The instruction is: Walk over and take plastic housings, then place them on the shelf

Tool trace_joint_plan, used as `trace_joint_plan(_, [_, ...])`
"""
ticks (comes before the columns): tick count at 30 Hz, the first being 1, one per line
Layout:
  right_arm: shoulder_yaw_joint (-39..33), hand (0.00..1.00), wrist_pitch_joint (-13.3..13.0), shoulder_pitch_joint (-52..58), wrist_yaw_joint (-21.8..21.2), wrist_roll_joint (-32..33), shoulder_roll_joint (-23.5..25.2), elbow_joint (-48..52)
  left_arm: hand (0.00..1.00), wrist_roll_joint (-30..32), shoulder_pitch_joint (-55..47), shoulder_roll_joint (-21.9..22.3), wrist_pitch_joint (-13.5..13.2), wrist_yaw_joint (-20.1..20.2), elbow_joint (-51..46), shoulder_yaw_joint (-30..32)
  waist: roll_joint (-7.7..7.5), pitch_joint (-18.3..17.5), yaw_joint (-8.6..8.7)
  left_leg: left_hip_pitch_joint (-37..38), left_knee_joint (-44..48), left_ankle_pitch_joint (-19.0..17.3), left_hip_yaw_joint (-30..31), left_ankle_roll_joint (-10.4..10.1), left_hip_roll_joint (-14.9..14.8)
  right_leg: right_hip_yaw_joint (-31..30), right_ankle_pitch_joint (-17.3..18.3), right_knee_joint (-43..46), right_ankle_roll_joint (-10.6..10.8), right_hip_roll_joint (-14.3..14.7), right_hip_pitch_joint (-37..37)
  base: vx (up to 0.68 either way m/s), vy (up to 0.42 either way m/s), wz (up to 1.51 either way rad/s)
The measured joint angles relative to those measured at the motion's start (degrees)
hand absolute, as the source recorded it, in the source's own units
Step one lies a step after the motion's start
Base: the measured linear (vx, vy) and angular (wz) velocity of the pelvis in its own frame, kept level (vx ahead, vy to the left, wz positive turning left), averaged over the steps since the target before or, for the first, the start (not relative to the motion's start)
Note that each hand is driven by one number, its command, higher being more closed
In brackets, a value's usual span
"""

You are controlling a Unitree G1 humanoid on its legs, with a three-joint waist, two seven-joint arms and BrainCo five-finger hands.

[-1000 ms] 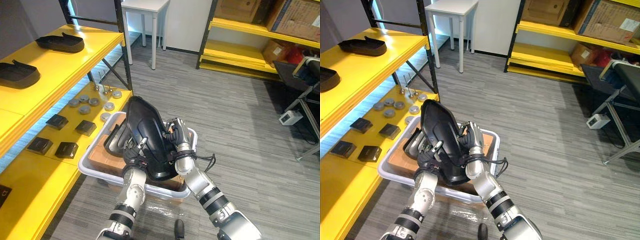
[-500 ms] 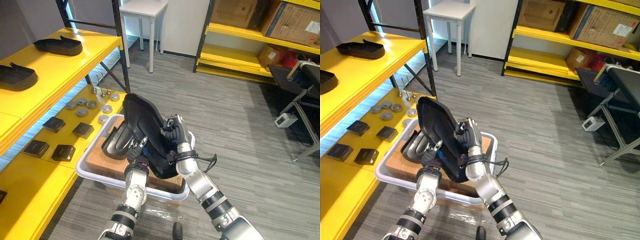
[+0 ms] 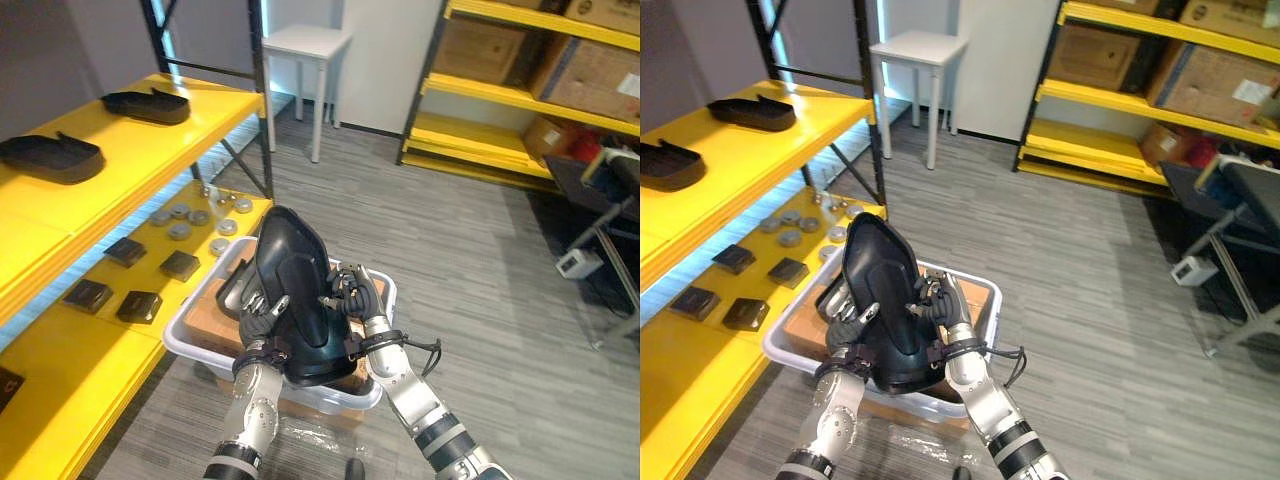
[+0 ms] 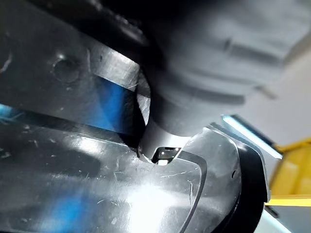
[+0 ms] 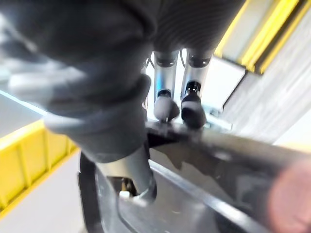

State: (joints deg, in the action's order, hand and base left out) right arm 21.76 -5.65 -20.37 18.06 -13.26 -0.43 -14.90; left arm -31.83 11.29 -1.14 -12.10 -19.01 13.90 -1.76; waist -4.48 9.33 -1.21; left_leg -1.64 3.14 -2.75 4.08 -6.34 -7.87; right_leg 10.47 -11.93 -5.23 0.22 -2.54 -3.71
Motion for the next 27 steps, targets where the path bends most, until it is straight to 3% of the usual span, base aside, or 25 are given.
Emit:
trace_joint_plan(5, [-5.0, 0.00, -0.1, 7.9, -1.1, 5.2, 1.2, 4.9, 1.00, 12.0, -4.9, 1.4, 0.0, -4.5, -6.6, 11.9, 3.22, -2.3, -2.36, -1.2, -3.0, 3.5, 12.2, -0.6, 1.3, 12.4, 3.3, 0.1, 1.1, -1.2, 4.0, 0.05, -0.024, 1.24])
trace_joint_plan(7, [-6.6, 0.00, -0.5, 8.1, -1.3, 7.3, 1.2, 7.7, 1.00, 16.0, -7.6, 0.4, 0.1, -6.2, -6.9, 16.6, 4.29, -2.9, -3.52, -1.2, -3.2, 3.8, 13.6, -0.4, 1.9, 13.8, 3.8, 0.2, 1.3, -1.8, 4.9, 0.06, 0.023, 0.53])
trace_joint_plan(9, [-8.1, 0.00, -2.7, 8.0, -1.7, 10.6, 1.3, 10.3, 1.00, 21.1, -11.1, -0.9, 0.9, -8.7, -7.3, 21.7, 4.49, -3.1, -5.35, -1.3, -3.1, 3.9, 13.9, -0.2, 2.6, 14.2, 4.0, 0.4, 1.5, -2.4, 5.2, 0.04, 0.041, 0.16])
trace_joint_plan(10, [-8.6, 0.00, -3.1, 7.9, -1.8, 11.3, 1.3, 10.7, 1.00, 21.9, -11.6, -0.9, 1.3, -9.3, -7.3, 22.5, 4.49, -3.1, -5.42, -1.4, -3.2, 4.0, 13.9, -0.1, 2.7, 14.8, 4.1, 0.4, 1.6, -2.7, 5.4, -0.01, 0.027, 0.55])
trace_joint_plan(11, [-10.0, 0.00, -3.8, 8.0, -1.9, 12.7, 1.0, 11.4, 1.00, 23.5, -12.2, -0.7, 2.1, -10.5, -7.2, 23.3, 4.78, -3.1, -4.45, -2.8, -3.7, 3.4, 9.1, 1.1, 1.8, 17.3, 4.4, 0.4, 2.0, -3.5, 5.9, 0.01, 0.006, 1.07])
trace_joint_plan(12, [-11.8, 0.00, -4.4, 8.0, -1.8, 14.1, 0.2, 12.0, 1.00, 24.8, -12.0, -0.1, 2.5, -11.2, -7.1, 23.5, 4.64, -3.2, -3.63, -3.7, -3.7, 3.3, -1.3, 5.6, -0.1, 20.5, 5.1, 0.7, 3.1, -4.7, 6.4, 0.02, 0.013, 1.23])
trace_joint_plan(13, [-12.5, 0.00, -4.6, 7.9, -1.7, 14.6, -0.3, 12.0, 1.00, 25.3, -12.0, 0.3, 2.5, -11.4, -7.1, 23.5, 4.68, -3.1, -3.44, -3.8, -3.4, 3.7, -6.7, 7.0, -1.1, 21.4, 5.4, 1.1, 3.5, -5.4, 6.5, 0.05, 0.043, 1.17])
trace_joint_plan(14, [-13.5, 0.00, -4.6, 7.8, -1.4, 15.0, -1.9, 12.0, 1.00, 26.1, -12.2, 1.1, 2.5, -12.2, -7.1, 23.8, 5.27, -3.0, -3.30, -4.1, -2.4, 3.8, -16.5, 7.2, -3.4, 23.2, 6.2, 2.2, 4.2, -6.9, 7.0, 0.04, 0.076, 0.75])
trace_joint_plan(15, [-13.9, 0.00, -4.5, 7.8, -1.2, 15.0, -2.5, 12.0, 1.00, 26.5, -12.2, 1.2, 2.5, -12.5, -7.1, 24.1, 5.48, -3.0, -3.12, -4.1, -1.8, 3.5, -20.6, 6.7, -4.3, 23.7, 6.5, 2.7, 4.7, -7.3, 7.1, 0.07, 0.106, 0.81])
trace_joint_plan(17, [-15.2, 0.00, -4.5, 8.2, -1.0, 15.0, -3.8, 12.8, 1.00, 26.9, -12.1, 1.3, 2.7, -13.6, -8.3, 26.3, 5.78, -3.1, -2.45, -5.0, 0.7, 3.6, -30.5, 2.7, -6.9, 26.7, 7.3, 3.9, 5.8, -9.2, 7.7, 0.15, 0.103, 0.71])
trace_joint_plan(19, [-16.3, 0.00, -4.6, 9.5, -0.8, 15.3, -3.7, 14.7, 1.00, 29.0, -12.3, 1.3, 2.9, -14.6, -11.2, 27.7, 5.80, -3.2, -2.54, -5.9, 4.3, 4.4, -36.4, 1.6, -9.1, 28.5, 7.3, 4.3, 6.4, -10.3, 8.4, 0.25, 0.100, 0.53])
trace_joint_plan(21, [-16.8, 0.00, -4.5, 10.6, -0.6, 16.0, -3.6, 14.8, 1.00, 30.6, -12.8, 1.3, 3.4, -14.7, -15.0, 28.5, 5.44, -3.4, -2.69, -5.4, 6.5, 5.5, -38.4, 1.3, -8.6, 29.9, 6.8, 4.0, 8.3, -12.0, 10.3, 0.27, 0.098, 0.43])
trace_joint_plan(23, [-17.4, 0.00, -4.5, 13.8, -1.4, 16.7, -1.9, 15.2, 1.00, 33.7, -15.0, 1.5, 3.5, -13.8, -23.0, 28.3, 4.44, -4.5, -2.98, -6.1, 9.3, 2.5, -36.7, 3.4, -5.7, 32.8, 6.4, 5.4, 8.9, -15.7, 12.1, 0.32, 0.139, 0.51])
trace_joint_plan(25, [-18.6, 0.00, -4.5, 16.5, -2.4, 17.5, -1.7, 15.0, 1.00, 35.6, -15.6, 1.5, 3.4, -12.6, -26.9, 27.6, 5.10, -4.8, -3.37, -6.5, 12.3, -0.1, -35.7, 4.2, -5.3, 34.2, 6.7, 12.1, 9.4, -18.8, 11.7, 0.28, 0.191, 0.58])
trace_joint_plan(26, [-19.8, 0.00, -4.5, 18.8, -3.0, 18.1, -1.5, 15.0, 1.00, 36.0, -15.7, 1.5, 3.2, -11.6, -28.9, 26.6, 5.16, -4.9, -3.03, -5.7, 13.0, -1.5, -35.0, 5.2, -3.9, 35.4, 7.1, 20.7, 9.7, -23.0, 11.5, 0.35, 0.310, 0.88])
trace_joint_plan(27, [-21.2, 0.00, -4.5, 20.6, -3.2, 18.4, -1.3, 15.1, 1.00, 36.0, -15.8, 1.2, 2.9, -10.6, -30.2, 25.6, 4.79, -4.9, -2.75, -3.9, 12.2, -2.8, -33.8, 5.7, -1.7, 35.3, 6.2, 31.2, 7.7, -28.4, 9.8, 0.27, 0.310, 0.87])
